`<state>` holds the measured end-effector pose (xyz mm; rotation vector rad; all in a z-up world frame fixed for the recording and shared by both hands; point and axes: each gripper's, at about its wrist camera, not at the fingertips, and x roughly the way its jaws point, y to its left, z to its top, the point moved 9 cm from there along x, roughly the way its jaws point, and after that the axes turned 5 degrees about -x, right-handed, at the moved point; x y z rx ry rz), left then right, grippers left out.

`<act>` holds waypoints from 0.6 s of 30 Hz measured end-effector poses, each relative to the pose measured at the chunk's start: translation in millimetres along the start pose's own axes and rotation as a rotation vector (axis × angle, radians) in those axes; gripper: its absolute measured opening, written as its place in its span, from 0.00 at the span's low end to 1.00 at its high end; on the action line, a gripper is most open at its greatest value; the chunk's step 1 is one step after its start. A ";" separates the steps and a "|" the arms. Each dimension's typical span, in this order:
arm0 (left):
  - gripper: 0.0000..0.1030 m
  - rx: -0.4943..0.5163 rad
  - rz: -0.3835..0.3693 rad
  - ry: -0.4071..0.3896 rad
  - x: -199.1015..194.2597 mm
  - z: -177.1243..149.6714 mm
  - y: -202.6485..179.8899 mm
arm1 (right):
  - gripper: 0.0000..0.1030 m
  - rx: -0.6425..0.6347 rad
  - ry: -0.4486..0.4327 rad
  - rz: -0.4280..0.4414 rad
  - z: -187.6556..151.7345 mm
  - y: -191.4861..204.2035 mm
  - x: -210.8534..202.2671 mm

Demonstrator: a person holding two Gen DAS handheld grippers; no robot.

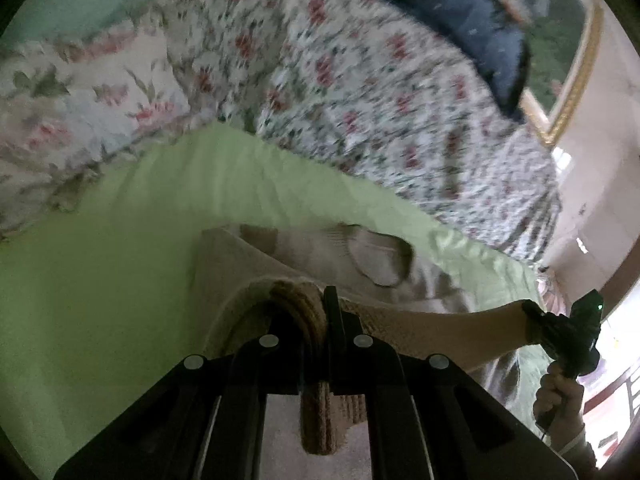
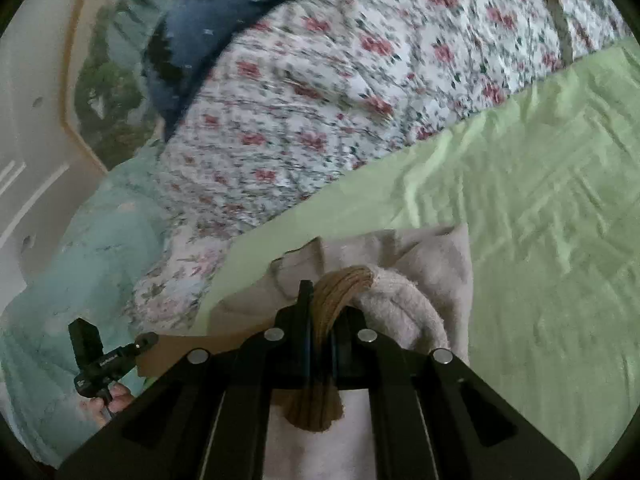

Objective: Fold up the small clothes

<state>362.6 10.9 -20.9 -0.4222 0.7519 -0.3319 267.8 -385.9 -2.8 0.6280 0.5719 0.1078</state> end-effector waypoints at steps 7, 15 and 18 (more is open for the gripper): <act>0.08 -0.046 0.094 0.153 95.7 -0.6 34.7 | 0.08 0.065 0.108 -0.113 -2.3 -53.0 66.9; 0.42 -0.090 0.055 0.227 74.3 -33.1 34.6 | 0.30 0.101 0.162 -0.244 -12.9 -70.1 56.6; 0.44 -0.064 0.006 0.274 55.6 -65.6 6.3 | 0.36 0.043 0.097 -0.265 -15.3 -43.3 27.0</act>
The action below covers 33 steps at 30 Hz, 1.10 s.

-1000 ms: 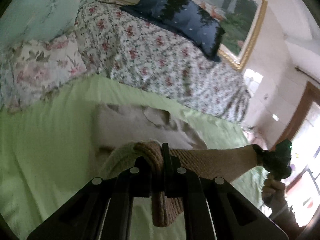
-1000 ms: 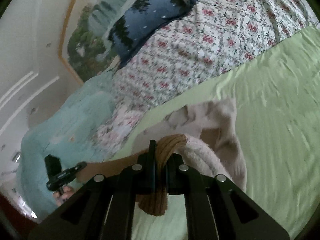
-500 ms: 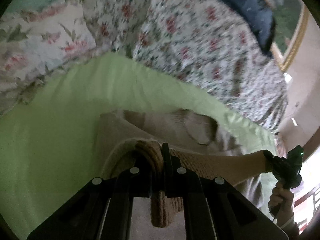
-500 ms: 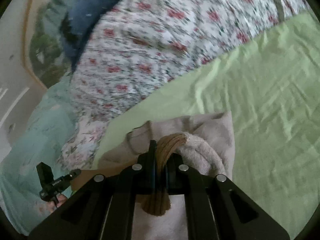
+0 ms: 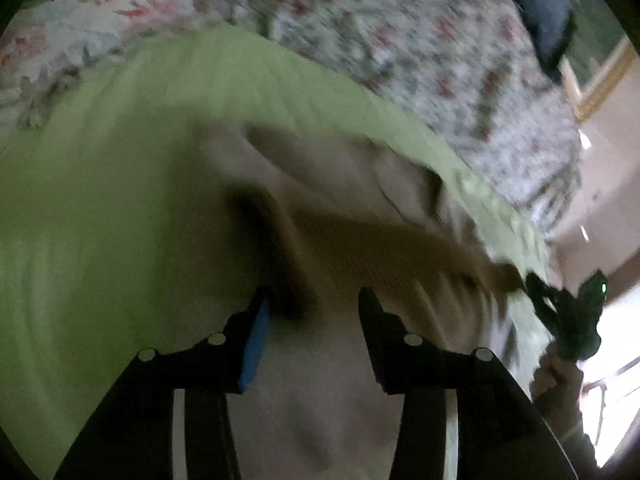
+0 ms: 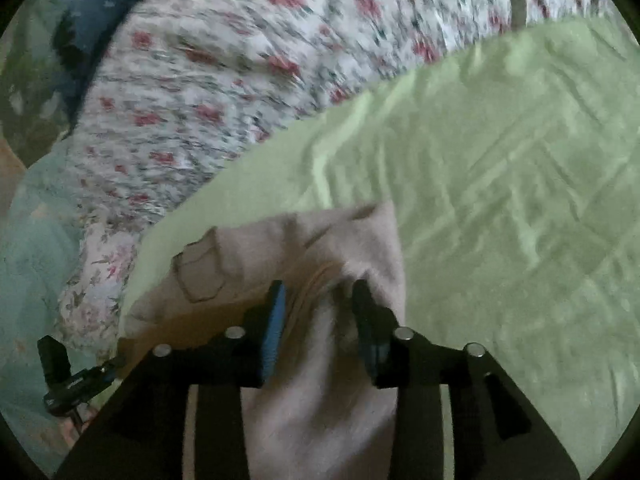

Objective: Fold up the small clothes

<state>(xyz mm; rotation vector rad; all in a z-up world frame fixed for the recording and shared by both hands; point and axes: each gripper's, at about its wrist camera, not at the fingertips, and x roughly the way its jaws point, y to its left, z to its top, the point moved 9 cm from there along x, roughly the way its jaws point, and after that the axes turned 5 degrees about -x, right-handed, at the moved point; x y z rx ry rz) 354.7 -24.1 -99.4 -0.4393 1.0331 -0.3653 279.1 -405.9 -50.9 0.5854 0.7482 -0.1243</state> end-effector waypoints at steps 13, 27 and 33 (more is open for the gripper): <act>0.45 0.201 0.221 -0.079 57.9 51.5 -3.9 | 0.36 -0.310 0.199 -0.043 -17.5 34.6 82.8; 0.66 -0.146 0.117 -0.214 -30.0 9.4 46.1 | 0.40 -0.088 -0.017 -0.031 -14.0 1.5 6.2; 0.67 -0.124 0.058 -0.157 -60.2 -75.1 16.4 | 0.40 -0.057 0.007 0.033 -74.7 24.6 -30.2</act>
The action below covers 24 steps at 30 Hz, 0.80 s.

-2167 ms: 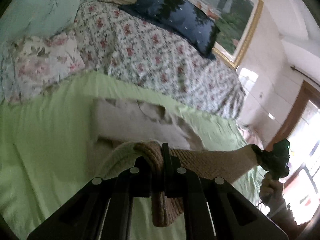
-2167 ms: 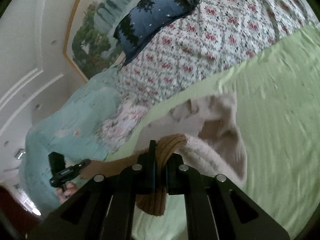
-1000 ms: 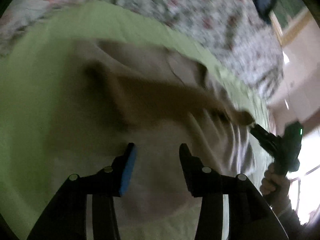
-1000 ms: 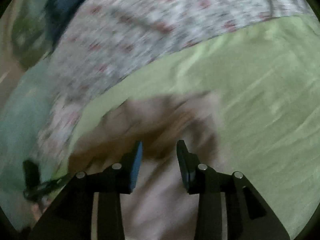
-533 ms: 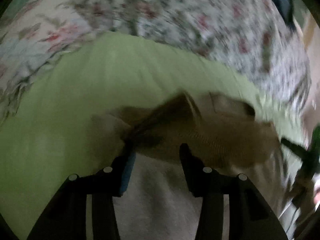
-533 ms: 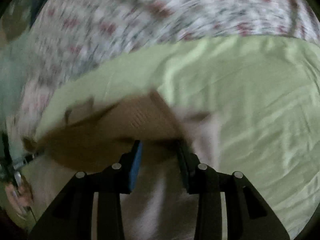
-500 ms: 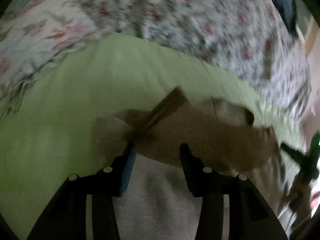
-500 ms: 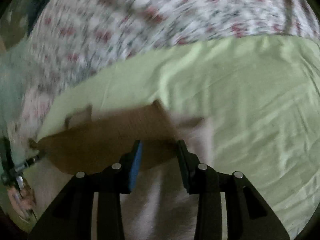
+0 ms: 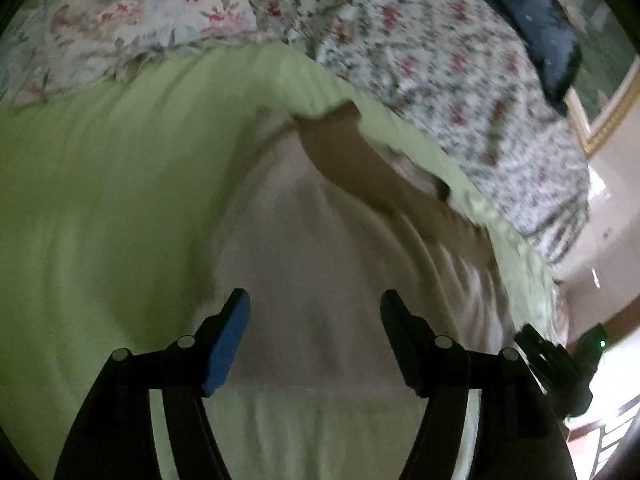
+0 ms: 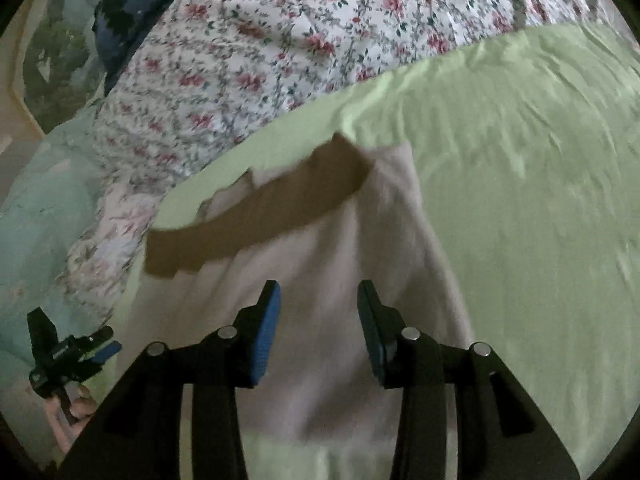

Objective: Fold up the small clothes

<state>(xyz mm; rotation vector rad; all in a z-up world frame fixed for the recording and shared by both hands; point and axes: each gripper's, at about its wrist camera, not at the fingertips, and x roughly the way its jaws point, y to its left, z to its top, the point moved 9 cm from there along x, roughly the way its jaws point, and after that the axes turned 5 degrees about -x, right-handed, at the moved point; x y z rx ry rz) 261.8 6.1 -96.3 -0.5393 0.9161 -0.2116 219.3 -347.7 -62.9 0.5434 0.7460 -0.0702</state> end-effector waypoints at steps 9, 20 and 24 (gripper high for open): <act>0.76 -0.042 -0.060 0.056 -33.0 -82.8 7.4 | 0.46 0.032 0.015 0.044 -64.7 25.2 -61.4; 0.77 -0.203 -0.075 0.035 -18.4 -80.9 31.7 | 0.51 0.027 0.005 0.080 -94.2 47.0 -100.4; 0.78 -0.245 -0.067 0.004 -7.6 -62.1 38.4 | 0.51 0.019 0.017 0.095 -94.2 51.2 -96.4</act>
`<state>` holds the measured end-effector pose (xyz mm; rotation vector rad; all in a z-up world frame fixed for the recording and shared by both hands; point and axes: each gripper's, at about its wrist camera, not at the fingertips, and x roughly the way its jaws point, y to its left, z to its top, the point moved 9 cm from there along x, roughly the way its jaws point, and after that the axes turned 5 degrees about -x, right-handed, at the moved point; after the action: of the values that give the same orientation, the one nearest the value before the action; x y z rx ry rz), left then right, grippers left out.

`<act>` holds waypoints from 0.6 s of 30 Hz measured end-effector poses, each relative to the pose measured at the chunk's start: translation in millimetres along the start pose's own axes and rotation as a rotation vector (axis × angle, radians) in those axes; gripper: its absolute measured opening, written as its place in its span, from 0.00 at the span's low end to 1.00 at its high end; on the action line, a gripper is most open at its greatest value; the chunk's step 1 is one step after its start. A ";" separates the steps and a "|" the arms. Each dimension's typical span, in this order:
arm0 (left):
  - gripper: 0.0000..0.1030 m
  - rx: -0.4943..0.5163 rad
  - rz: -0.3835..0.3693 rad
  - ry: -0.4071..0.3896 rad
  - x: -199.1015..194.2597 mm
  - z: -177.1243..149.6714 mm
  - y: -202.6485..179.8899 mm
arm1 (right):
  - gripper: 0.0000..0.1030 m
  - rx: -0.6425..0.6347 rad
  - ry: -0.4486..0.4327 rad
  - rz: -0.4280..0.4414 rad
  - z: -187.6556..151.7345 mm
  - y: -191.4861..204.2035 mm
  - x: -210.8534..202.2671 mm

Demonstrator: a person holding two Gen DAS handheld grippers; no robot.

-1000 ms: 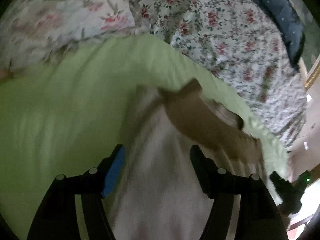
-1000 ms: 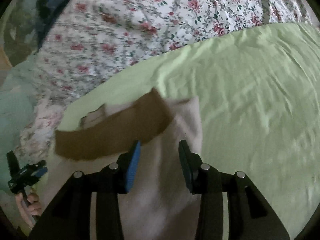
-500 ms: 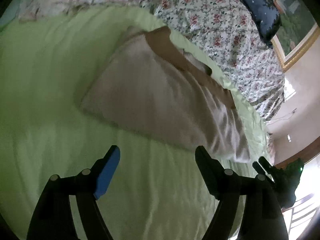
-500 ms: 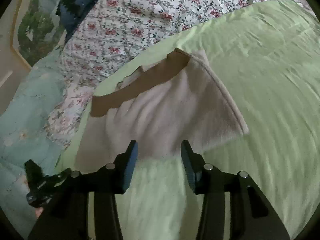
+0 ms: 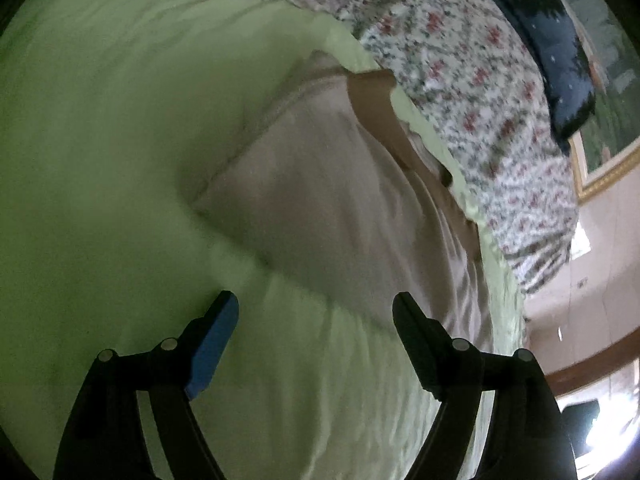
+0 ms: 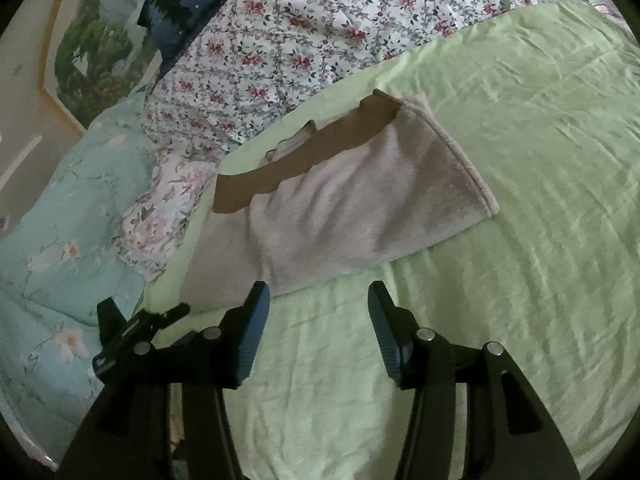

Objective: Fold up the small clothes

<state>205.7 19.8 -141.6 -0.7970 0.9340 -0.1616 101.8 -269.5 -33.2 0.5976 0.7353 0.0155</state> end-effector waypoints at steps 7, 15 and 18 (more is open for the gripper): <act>0.79 0.005 0.055 -0.079 28.6 38.7 -1.5 | 0.52 0.005 0.016 0.024 8.2 0.5 16.4; 0.51 0.034 0.100 -0.114 47.2 65.9 -12.7 | 0.52 0.000 0.044 0.033 28.8 -7.9 49.1; 0.11 0.070 0.092 -0.115 47.1 70.2 -23.9 | 0.52 -0.013 0.045 0.028 44.5 -14.5 62.9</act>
<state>293.1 19.7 -132.7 -0.6900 0.8500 -0.0677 174.3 -290.6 -54.1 0.5965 0.7703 0.0597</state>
